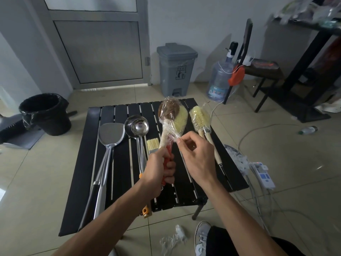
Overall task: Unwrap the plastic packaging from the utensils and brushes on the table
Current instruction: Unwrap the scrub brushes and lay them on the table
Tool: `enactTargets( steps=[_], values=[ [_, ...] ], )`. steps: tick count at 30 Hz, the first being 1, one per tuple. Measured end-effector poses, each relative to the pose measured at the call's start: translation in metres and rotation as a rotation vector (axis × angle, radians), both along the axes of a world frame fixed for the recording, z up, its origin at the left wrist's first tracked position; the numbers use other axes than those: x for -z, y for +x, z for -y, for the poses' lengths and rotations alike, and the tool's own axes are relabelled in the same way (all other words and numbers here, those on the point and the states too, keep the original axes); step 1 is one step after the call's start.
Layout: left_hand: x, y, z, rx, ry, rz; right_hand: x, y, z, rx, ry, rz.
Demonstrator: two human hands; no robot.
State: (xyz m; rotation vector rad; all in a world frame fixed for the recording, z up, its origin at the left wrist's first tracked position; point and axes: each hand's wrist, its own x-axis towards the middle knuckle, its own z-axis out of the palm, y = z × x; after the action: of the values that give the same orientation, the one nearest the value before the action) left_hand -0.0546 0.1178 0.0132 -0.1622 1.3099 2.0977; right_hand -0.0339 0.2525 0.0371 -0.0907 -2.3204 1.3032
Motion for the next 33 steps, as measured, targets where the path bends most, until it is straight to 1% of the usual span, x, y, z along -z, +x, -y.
enactTargets(
  steps=[4, 6, 8, 10, 12, 14, 16, 20, 25, 30, 33],
  values=[
    [-0.002, -0.002, 0.0, 0.026, -0.033, -0.009, -0.005, -0.001, -0.011, -0.044, -0.102, -0.037],
    [-0.005, -0.003, 0.0, 0.056, -0.003, -0.023, -0.007, -0.003, -0.017, -0.028, -0.239, -0.04],
    [-0.006, -0.004, 0.003, 0.059, 0.044, -0.028, -0.006, -0.005, -0.02, 0.024, -0.399, -0.004],
    [-0.005, -0.006, 0.007, 0.029, 0.083, -0.016, -0.003, -0.006, -0.023, 0.015, -0.463, 0.094],
    [-0.003, -0.007, 0.011, 0.019, 0.095, -0.011, 0.002, -0.006, -0.023, -0.086, -0.396, 0.216],
    [-0.002, -0.006, 0.012, 0.036, 0.074, -0.028, 0.006, -0.007, -0.017, -0.155, -0.312, 0.291],
    [-0.003, -0.002, 0.009, 0.063, 0.048, -0.048, 0.007, -0.01, -0.011, -0.161, -0.273, 0.281],
    [-0.004, 0.001, 0.005, 0.091, 0.03, -0.082, 0.005, -0.012, -0.007, -0.087, -0.214, 0.23],
    [-0.003, 0.0, 0.006, 0.103, 0.005, -0.086, 0.001, -0.006, -0.007, -0.019, -0.05, 0.178],
    [-0.003, 0.0, 0.005, 0.033, -0.03, -0.086, 0.0, -0.005, -0.004, 0.068, -0.073, 0.16],
    [-0.004, -0.001, 0.006, 0.011, -0.064, -0.1, -0.001, -0.004, -0.003, 0.067, -0.096, 0.185]
  ],
)
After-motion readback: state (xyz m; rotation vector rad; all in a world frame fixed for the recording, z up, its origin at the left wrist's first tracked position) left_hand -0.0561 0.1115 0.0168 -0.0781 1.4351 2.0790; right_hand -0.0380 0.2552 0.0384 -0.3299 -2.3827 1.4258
